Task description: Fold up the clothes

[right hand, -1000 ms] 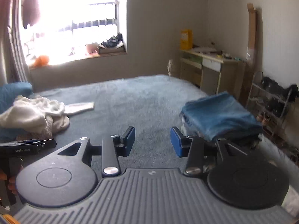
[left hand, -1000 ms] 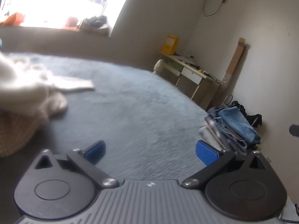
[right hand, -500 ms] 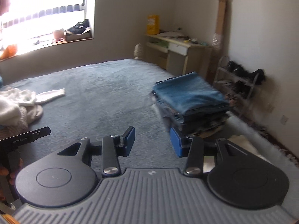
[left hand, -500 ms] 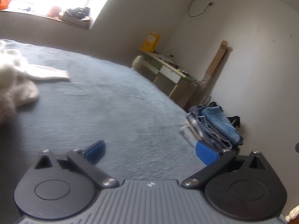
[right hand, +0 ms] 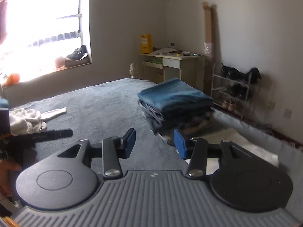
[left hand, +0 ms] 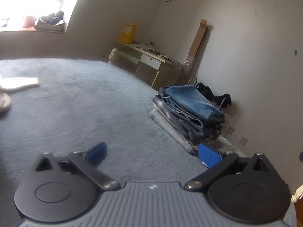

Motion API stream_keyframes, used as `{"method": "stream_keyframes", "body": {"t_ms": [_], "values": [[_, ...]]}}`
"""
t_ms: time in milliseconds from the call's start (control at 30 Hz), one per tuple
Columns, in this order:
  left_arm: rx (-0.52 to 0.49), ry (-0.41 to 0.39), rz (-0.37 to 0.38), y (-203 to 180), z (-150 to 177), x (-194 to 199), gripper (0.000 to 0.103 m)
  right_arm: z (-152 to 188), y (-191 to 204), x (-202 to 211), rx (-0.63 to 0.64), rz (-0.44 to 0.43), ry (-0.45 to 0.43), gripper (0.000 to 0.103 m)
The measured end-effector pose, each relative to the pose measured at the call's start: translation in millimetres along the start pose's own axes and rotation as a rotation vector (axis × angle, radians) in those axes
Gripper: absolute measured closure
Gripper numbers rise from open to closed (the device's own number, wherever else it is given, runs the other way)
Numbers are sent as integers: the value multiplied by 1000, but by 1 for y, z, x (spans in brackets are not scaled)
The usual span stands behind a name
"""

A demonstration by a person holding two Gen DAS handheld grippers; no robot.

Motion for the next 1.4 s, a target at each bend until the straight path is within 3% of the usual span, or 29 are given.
{"method": "stream_keyframes", "body": {"t_ms": [267, 600, 800, 1033, 1400], "values": [[-52, 72, 56, -80, 2, 30, 0, 13, -50, 45, -132, 9, 37, 52], [-132, 156, 107, -173, 34, 66, 0, 45, -79, 99, -115, 157, 43, 17], [-133, 177, 75, -192, 54, 82, 0, 57, -101, 113, -152, 238, 41, 4], [-168, 183, 85, -214, 66, 90, 0, 65, -121, 121, -153, 343, 53, 1], [-149, 181, 79, -221, 68, 92, 0, 70, -129, 120, -133, 418, 81, 1]]}}
Point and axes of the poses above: each gripper's, at about its wrist camera, not at the fingertips, and x roughly against the way its jaws point, y to its left, z to its underside, the point moved 7 cm from there along -x, roughly the way its jaws point, and after that the axes turned 13 degrees about -x, right-handed, at the moved point
